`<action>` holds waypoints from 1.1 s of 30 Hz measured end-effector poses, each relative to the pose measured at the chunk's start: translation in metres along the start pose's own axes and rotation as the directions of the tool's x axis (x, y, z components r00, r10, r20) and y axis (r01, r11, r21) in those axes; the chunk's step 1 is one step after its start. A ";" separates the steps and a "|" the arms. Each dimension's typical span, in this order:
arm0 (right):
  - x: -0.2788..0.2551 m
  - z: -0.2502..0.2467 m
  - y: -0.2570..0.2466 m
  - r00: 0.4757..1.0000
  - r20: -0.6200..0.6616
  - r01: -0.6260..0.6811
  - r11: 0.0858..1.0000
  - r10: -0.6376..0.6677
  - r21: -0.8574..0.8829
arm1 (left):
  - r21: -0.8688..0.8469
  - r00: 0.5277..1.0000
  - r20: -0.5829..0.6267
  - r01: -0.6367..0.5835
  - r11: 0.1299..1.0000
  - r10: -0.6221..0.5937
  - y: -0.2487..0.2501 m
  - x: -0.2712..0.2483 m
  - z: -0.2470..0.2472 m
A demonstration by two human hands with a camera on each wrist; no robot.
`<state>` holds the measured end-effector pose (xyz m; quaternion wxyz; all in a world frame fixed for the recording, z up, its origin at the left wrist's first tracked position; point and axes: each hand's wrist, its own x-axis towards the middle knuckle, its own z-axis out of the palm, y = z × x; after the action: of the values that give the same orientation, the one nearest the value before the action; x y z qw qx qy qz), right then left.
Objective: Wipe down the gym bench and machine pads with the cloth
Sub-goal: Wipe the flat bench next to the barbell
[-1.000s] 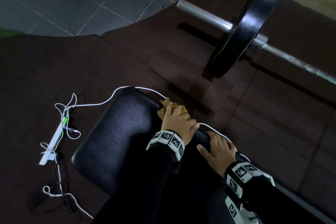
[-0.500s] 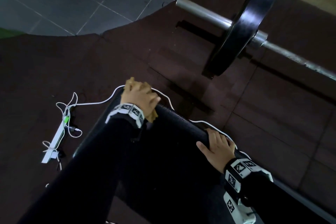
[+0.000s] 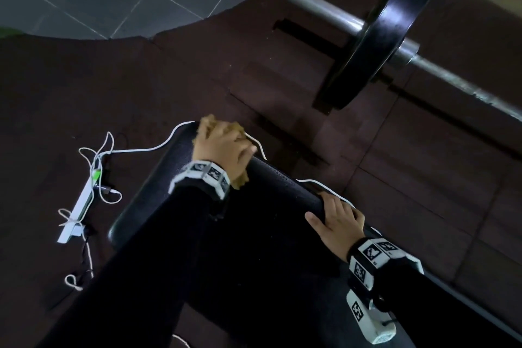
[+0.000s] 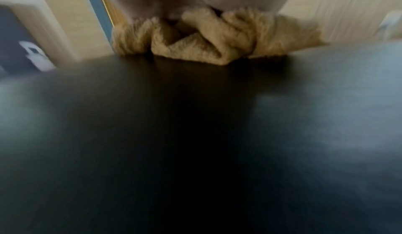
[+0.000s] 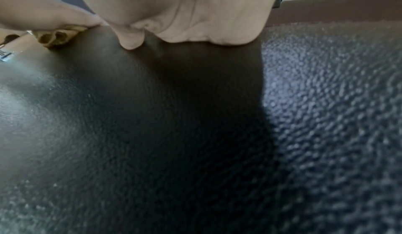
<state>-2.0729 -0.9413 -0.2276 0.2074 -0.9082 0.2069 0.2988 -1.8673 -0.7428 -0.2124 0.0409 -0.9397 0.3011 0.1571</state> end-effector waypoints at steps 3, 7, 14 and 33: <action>0.000 0.002 0.001 1.000 -0.014 0.008 1.000 -0.008 0.003 | -0.096 0.977 0.062 0.209 0.973 -0.203 -0.047 0.010 0.003; 0.001 0.002 0.001 1.000 -0.009 0.005 1.000 -0.005 -0.012 | -0.406 0.874 0.299 0.480 0.778 -0.383 -0.093 0.004 0.010; -0.001 -0.001 -0.001 1.000 -0.004 -0.007 0.999 0.007 -0.037 | -0.540 0.820 0.291 0.566 0.623 -0.494 -0.108 -0.049 0.028; 0.001 -0.004 -0.005 0.999 -0.032 -0.040 0.998 0.038 -0.052 | -0.703 0.471 0.243 0.688 0.180 -0.848 -0.116 -0.189 0.087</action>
<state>-2.0676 -0.9392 -0.2235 0.1745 -0.9136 0.2200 0.2942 -1.9690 -0.5289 -0.2366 -0.2908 -0.8994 -0.3025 0.1225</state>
